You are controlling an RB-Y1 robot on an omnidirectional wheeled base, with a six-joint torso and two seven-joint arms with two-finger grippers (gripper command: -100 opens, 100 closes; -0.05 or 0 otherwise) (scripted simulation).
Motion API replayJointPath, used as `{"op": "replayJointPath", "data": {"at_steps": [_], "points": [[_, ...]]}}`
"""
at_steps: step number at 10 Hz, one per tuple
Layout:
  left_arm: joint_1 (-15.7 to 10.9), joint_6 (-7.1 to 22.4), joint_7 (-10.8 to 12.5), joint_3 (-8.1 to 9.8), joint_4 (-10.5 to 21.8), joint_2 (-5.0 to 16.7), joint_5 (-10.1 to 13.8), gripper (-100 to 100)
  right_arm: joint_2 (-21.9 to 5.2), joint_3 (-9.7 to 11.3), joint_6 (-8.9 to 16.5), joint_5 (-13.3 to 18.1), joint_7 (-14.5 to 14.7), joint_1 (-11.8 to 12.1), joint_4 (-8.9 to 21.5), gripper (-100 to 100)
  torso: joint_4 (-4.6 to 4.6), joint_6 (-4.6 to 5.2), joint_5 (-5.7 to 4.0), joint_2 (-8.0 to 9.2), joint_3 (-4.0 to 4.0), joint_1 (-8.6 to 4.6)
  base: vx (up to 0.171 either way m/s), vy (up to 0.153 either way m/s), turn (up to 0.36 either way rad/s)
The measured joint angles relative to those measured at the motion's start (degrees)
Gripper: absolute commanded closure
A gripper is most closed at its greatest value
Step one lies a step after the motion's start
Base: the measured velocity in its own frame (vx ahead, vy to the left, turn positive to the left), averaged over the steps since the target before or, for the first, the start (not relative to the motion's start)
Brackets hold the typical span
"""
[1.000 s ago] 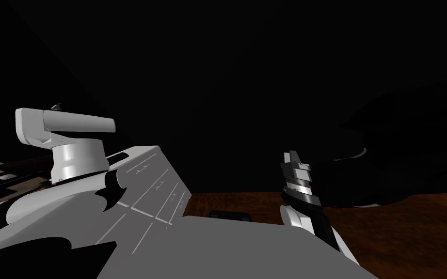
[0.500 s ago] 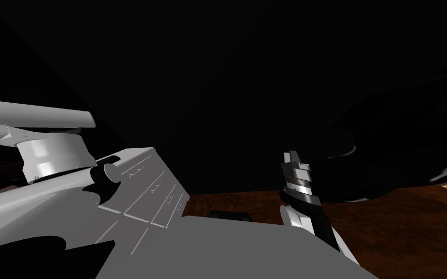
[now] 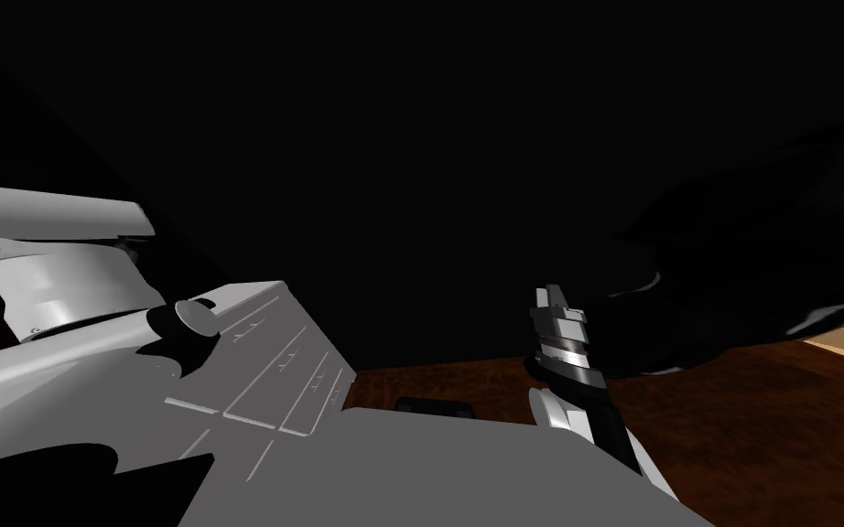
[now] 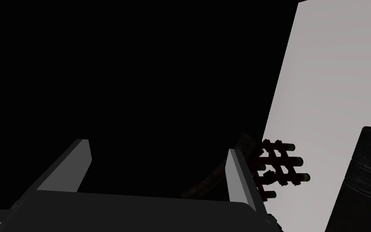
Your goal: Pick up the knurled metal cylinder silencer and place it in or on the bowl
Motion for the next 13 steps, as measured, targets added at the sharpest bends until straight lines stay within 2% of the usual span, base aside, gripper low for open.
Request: {"op": "replayJointPath", "data": {"at_steps": [2, 4, 5, 6, 7, 8, 10, 13], "points": [[-1.7, 2.4, 0.7, 0.02, 3.6, 1.3, -0.3, -100, 0.0, 0.0, 0.0, 0.0, 0.0, 0.0, 0.0, 0, 0.00, -0.02, 0.02, 0.00, 0.00, 0.01, 0.005, 0.011, -0.036], [-3.0, 5.3, 1.2, 1.72, 6.6, 2.8, -0.5, -100, 0.0, 0.0, 0.0, 0.0, 0.0, 0.0, 0.0, 0, 0.00, -0.02, 0.03, 0.01, 0.00, 0.04, 0.006, 0.014, -0.015], [-3.0, 6.6, 1.3, 1.93, 6.7, 2.8, -0.6, -100, 0.0, 0.0, 0.0, 0.0, 0.0, 0.0, 0.0, 0, 0.00, -0.01, 0.02, 0.01, 0.00, 0.02, 0.006, 0.020, -0.057], [-5.1, 7.8, 2.1, 1.59, 9.4, 3.9, -1.1, -100, 0.0, 0.0, 0.0, 0.0, 0.0, 0.0, 0.0, 0, 0.00, 0.00, 0.01, 0.00, 0.00, 0.04, 0.007, 0.027, -0.042], [-5.8, 8.9, 2.5, 1.88, 11.3, 4.7, -1.2, -100, 0.0, 0.0, 0.0, 0.0, 0.0, 0.0, 0.0, 0, 0.00, -0.02, 0.03, 0.00, 0.00, 0.07, 0.003, 0.016, 0.004], [-5.7, 10.2, 2.6, 2.22, 11.4, 4.6, -1.3, -100, 0.0, 0.0, 0.0, 0.0, 0.0, 0.0, 0.0, 0, 0.00, -0.02, 0.03, 0.00, 0.00, 0.05, 0.003, 0.030, -0.044], [-5.8, 14.0, 2.8, 4.28, 12.6, 5.3, -1.4, -100, 0.0, 0.0, 0.0, 0.0, 0.0, 0.0, 0.0, 0, 0.00, -0.01, 0.05, 0.01, 0.00, 0.11, 0.002, 0.025, -0.018], [-7.7, 18.7, 3.6, 4.89, 15.6, 6.6, -1.9, -100, 0.0, 0.0, 0.0, 0.0, 0.0, 0.0, 0.0, 0, 0.01, -0.02, 0.04, 0.03, 0.02, 0.11, -0.002, 0.041, -0.030]]}}
